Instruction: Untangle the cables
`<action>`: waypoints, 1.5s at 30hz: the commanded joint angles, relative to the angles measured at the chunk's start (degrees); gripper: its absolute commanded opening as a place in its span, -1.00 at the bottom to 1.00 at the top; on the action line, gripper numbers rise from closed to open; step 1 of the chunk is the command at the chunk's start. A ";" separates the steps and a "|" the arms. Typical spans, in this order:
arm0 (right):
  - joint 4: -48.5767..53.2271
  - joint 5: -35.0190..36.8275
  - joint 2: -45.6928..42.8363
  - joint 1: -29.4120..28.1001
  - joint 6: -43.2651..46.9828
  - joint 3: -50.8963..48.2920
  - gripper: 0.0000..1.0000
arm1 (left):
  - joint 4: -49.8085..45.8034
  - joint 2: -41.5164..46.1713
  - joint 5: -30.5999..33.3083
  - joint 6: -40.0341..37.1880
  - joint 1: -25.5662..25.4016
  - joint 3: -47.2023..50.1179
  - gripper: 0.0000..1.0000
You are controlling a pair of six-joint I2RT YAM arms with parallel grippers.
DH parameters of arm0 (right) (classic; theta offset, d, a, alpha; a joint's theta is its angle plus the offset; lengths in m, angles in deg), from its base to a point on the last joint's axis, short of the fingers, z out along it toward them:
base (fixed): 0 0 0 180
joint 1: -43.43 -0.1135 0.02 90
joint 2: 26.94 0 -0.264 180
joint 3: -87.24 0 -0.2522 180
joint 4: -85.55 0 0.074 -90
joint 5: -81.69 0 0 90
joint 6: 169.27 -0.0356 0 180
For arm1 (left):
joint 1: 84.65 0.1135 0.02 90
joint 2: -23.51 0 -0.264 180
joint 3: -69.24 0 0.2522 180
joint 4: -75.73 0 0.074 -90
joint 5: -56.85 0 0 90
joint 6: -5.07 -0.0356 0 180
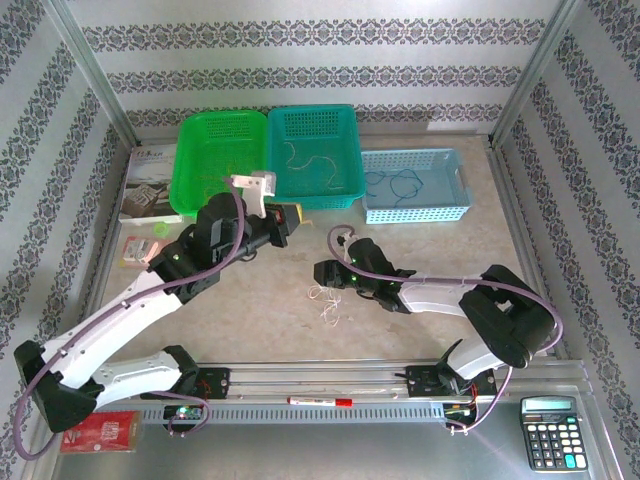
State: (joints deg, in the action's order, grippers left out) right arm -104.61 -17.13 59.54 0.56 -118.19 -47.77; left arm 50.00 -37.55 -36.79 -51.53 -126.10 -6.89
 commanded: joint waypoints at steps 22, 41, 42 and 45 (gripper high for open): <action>4.15 -1.46 -11.85 1.01 0.29 -0.20 0.30 | 0.93 -5.19 -1.83 -5.77 27.26 -9.72 -1.00; 20.20 3.87 -38.89 1.43 -1.37 -8.67 0.32 | 1.15 -28.53 -4.18 -9.98 43.16 -21.50 -0.90; 20.55 3.98 -39.58 1.47 -1.58 -9.20 0.31 | 0.82 -29.16 -4.71 -10.12 43.44 -22.40 -0.70; 20.80 4.02 -40.34 1.41 -2.21 -10.42 0.31 | -0.13 -30.55 -8.21 -9.79 44.00 -24.12 0.06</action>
State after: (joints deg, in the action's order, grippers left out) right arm -85.53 -14.69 19.98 1.47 -119.21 -56.82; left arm 50.77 -67.89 -41.86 -59.74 -83.02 -28.04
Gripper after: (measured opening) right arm 0.658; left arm 0.451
